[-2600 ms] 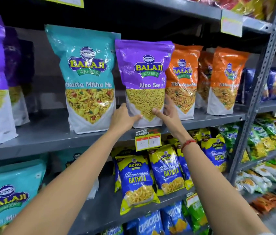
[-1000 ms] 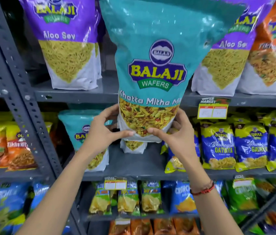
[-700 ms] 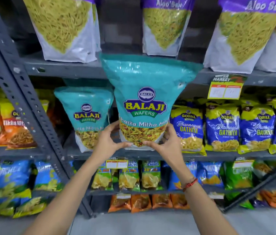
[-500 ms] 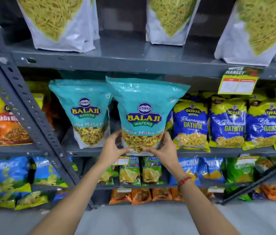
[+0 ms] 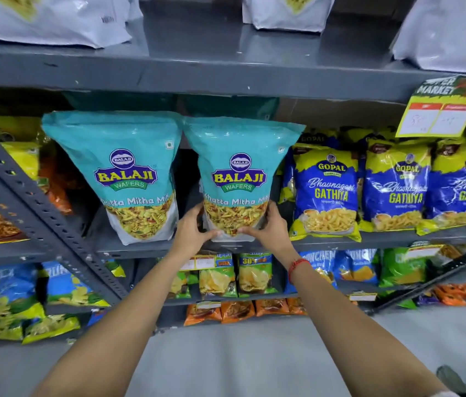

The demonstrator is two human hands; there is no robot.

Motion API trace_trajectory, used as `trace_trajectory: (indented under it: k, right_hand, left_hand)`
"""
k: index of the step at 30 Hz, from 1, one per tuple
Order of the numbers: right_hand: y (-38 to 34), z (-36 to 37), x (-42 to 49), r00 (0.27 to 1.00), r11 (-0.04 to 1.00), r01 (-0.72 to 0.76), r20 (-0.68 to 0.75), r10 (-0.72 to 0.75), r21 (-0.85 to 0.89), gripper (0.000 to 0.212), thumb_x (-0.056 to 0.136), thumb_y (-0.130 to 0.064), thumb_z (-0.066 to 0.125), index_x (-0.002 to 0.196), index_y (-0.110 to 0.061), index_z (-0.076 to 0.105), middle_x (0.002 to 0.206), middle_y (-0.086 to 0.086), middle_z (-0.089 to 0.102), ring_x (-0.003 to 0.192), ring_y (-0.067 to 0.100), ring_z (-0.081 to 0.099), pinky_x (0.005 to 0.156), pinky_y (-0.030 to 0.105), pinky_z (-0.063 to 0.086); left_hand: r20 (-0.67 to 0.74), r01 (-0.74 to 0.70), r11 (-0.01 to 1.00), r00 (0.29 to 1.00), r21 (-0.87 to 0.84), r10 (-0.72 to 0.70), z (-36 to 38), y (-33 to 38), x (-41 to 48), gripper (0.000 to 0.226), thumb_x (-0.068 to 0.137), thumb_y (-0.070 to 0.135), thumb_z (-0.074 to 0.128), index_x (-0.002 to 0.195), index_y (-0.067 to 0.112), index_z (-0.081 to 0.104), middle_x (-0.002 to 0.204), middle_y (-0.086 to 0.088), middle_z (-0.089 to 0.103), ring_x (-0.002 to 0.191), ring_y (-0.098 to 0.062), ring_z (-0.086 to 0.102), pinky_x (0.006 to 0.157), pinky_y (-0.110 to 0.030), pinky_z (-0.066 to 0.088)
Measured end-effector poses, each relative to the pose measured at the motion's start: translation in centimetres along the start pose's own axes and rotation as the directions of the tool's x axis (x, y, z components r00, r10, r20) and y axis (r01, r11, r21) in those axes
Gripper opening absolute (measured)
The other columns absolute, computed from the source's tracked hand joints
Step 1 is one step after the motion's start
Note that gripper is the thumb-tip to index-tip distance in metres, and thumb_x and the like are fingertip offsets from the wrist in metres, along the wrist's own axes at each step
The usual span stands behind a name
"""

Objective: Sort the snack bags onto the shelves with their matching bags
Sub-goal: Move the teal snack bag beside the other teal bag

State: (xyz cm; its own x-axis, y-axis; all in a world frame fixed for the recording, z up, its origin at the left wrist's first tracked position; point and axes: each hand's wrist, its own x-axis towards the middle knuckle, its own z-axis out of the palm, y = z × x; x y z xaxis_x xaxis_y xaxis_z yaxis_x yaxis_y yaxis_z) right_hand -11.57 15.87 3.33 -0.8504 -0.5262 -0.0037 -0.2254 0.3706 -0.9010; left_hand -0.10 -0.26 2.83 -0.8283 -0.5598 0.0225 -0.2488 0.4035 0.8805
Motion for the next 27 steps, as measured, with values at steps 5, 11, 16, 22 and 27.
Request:
trace_trajectory:
  k: [5,11,16,22,27]
  right_hand:
    - [2.2,0.5,0.4,0.995,0.993,-0.077,0.049,0.082,-0.094,0.093,0.057,-0.022,0.090,0.132,-0.014,0.035,0.128,0.013,0.060,0.120,0.029,0.056,0.095,0.052,0.051]
    - [2.8,1.2,0.4,0.997,0.994,-0.079,0.007,0.080,-0.081,0.079,0.062,-0.013,0.087,0.125,-0.013,0.040,0.128,0.010,0.062,0.121,0.027,0.057,0.096,0.049,0.052]
    - [2.5,1.3,0.1,0.997,0.993,-0.080,0.008,0.081,-0.085,0.077,0.065,-0.009,0.085,0.126,-0.009,0.040,0.129,0.012,0.060,0.121,0.026,0.056,0.096,0.043,0.052]
    - [1.4,1.0,-1.8,0.994,0.997,-0.073,-0.086,0.073,0.003,0.096,0.069,-0.012,0.082,0.147,-0.012,0.025,0.146,0.010,0.046,0.136,0.025,0.042,0.107,0.039,0.041]
    - [-3.0,-1.0,-4.2,0.904,0.979,0.188,-0.375,-0.204,-0.080,0.039,0.084,-0.020,0.070,0.119,-0.010,0.058,0.115,0.008,0.063,0.107,0.023,0.059,0.092,0.044,0.052]
  left_hand:
    - [0.120,0.004,0.990,0.993,0.143,-0.021,0.0,-1.1,0.4,0.090,0.071,0.023,0.078,0.143,0.012,0.025,0.146,-0.010,0.042,0.133,-0.027,0.041,0.104,-0.036,0.034]
    - [0.099,0.026,0.971,0.994,0.239,-0.051,0.4,-2.3,0.6,0.085,0.073,0.025,0.076,0.142,0.011,0.028,0.145,-0.013,0.045,0.131,-0.029,0.043,0.101,-0.035,0.037]
    - [0.089,0.042,0.967,0.994,0.251,-0.066,0.6,-2.1,0.6,0.083,0.074,0.023,0.075,0.142,0.010,0.029,0.144,-0.013,0.045,0.132,-0.029,0.042,0.103,-0.037,0.037]
    - [-0.184,0.138,0.981,0.976,0.138,-0.111,1.4,-0.3,-1.5,0.064,0.076,0.015,0.073,0.132,0.002,0.046,0.133,-0.017,0.056,0.120,-0.032,0.052,0.100,-0.042,0.042]
    - [-0.298,-0.004,0.999,0.955,-0.049,-0.011,0.8,5.9,-4.3,0.028,0.082,0.015,0.067,0.109,0.006,0.062,0.104,-0.009,0.068,0.084,-0.017,0.062,0.071,-0.022,0.050]
